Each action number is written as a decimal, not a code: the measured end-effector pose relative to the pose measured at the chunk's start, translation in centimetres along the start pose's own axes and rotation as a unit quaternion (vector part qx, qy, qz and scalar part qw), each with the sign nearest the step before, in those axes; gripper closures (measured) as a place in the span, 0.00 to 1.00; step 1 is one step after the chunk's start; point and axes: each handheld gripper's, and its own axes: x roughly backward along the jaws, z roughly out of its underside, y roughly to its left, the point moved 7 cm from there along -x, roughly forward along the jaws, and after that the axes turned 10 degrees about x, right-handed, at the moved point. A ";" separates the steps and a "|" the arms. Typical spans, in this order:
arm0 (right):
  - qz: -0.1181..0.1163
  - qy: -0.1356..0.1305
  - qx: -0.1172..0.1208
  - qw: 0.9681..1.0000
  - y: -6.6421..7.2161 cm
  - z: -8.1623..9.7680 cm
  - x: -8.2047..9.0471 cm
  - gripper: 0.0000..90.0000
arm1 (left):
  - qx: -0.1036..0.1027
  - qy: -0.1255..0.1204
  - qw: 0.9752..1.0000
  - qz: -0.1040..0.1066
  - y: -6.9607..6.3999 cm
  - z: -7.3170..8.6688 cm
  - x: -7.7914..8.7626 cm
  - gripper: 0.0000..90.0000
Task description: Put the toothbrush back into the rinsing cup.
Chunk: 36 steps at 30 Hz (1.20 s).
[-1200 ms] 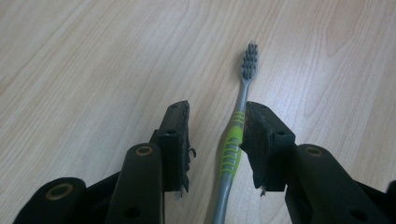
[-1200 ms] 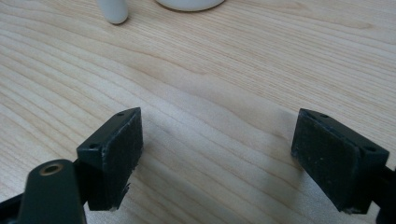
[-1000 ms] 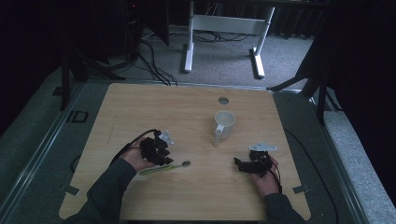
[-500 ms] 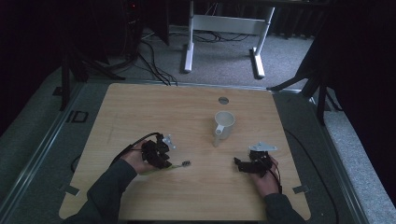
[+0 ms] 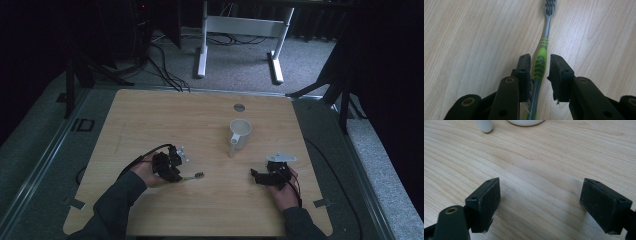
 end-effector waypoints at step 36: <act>0.000 0.000 0.000 1.000 0.0 0.0 0.0 0.18 | -0.015 0.065 0.998 -0.014 -0.2 0.1 -1.0 0.80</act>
